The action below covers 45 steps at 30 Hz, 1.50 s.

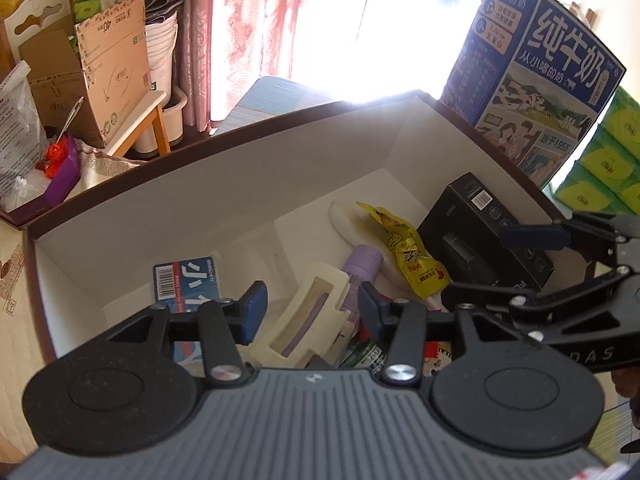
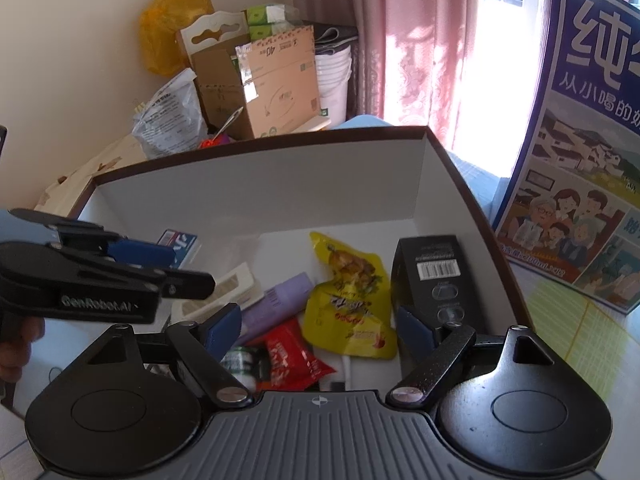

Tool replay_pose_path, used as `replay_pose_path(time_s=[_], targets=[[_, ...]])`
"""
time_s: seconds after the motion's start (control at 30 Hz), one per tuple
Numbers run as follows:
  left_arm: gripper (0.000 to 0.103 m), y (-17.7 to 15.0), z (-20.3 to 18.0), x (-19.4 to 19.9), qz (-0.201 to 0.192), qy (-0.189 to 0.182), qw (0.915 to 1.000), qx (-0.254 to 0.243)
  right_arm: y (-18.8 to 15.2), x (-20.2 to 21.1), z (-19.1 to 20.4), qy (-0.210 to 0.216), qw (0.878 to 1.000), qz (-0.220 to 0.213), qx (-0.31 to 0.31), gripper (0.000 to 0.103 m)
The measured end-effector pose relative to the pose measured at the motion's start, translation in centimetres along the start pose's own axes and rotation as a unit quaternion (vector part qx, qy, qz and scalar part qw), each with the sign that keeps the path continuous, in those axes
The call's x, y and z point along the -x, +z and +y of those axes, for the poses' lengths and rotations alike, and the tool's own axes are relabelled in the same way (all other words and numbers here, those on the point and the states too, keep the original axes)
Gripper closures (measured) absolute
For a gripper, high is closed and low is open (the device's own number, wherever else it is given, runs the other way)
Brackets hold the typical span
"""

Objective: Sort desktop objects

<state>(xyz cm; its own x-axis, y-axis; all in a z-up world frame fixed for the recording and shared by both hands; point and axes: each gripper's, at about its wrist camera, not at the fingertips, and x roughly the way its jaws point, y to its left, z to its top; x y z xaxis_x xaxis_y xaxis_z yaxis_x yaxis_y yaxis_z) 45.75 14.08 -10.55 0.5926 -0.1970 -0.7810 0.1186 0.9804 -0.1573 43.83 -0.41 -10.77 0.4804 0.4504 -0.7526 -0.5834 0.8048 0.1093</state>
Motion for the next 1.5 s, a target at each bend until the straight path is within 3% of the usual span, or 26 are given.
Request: replay_pose_path(time_s=[0.3, 0.43, 0.67, 1.3, 1.5], targets=[[0.039, -0.8, -0.7, 3.5, -0.020, 0.012, 0.9997, -0.004, -1.1, 1.4, 0.8, 0.004, 1.000, 0.005, 0.008, 0.013], [0.027, -1.5, -1.2, 5.4, -0.032, 0.029, 0.9991, -0.004, -1.5, 2.6, 1.2, 0.008, 1.000, -0.001, 0.006, 0.008], [0.020, -2.9, -2.1, 8.7, -0.039, 0.042, 0.9984, 0.000, -2.6, 5.4, 2.3, 0.012, 1.000, -0.012, 0.009, 0.002], [0.018, -6.9, -5.8, 17.1, -0.077, 0.089, 0.9931, -0.006, -5.3, 14.6, 5.0, 0.004, 0.998, -0.063, 0.026, 0.002], [0.017, -8.8, -7.5, 19.9, -0.088, 0.085, 0.9924, -0.005, -6.8, 17.3, 5.3, 0.008, 0.997, -0.074, 0.020, 0.002]])
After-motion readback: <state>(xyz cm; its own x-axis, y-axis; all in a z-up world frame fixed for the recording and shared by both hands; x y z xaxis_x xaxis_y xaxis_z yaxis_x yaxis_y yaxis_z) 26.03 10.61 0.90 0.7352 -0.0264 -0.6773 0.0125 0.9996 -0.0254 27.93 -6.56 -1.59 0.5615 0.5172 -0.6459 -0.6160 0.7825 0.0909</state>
